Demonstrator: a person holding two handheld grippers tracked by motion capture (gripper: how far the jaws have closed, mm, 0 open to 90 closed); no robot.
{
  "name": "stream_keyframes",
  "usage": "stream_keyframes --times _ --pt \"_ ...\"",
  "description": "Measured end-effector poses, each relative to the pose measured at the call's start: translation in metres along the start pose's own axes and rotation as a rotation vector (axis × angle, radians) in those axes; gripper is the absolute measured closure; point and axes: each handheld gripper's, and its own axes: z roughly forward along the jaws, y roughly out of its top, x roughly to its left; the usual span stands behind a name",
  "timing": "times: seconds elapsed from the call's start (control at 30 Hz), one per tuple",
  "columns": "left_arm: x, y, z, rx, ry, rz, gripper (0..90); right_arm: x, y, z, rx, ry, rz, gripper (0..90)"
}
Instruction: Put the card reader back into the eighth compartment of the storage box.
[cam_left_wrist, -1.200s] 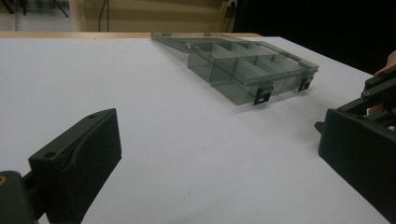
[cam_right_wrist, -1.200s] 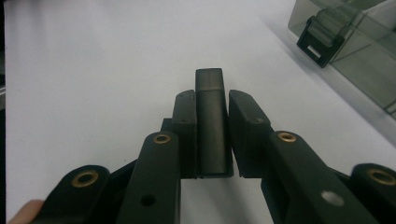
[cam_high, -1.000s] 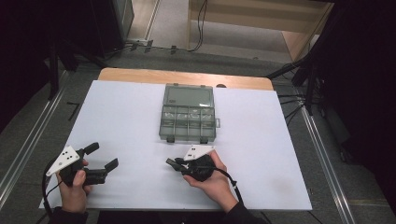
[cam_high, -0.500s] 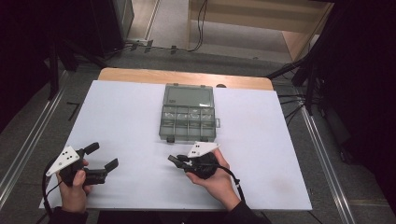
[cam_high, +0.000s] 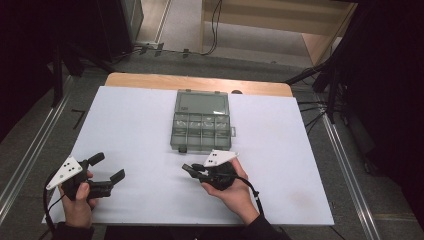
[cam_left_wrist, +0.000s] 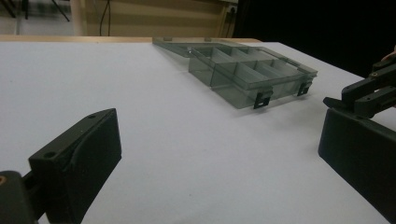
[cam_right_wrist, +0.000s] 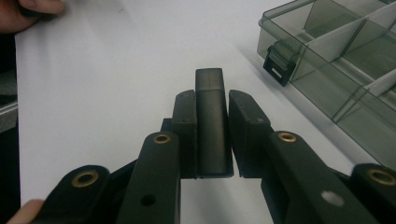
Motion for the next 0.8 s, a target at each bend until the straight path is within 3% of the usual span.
stream_keyframes --times 0.8 --pt "0.001 -0.001 -0.001 -0.009 0.007 -0.014 0.0 -0.018 0.004 -0.013 -0.024 -0.036 0.03 71.3"
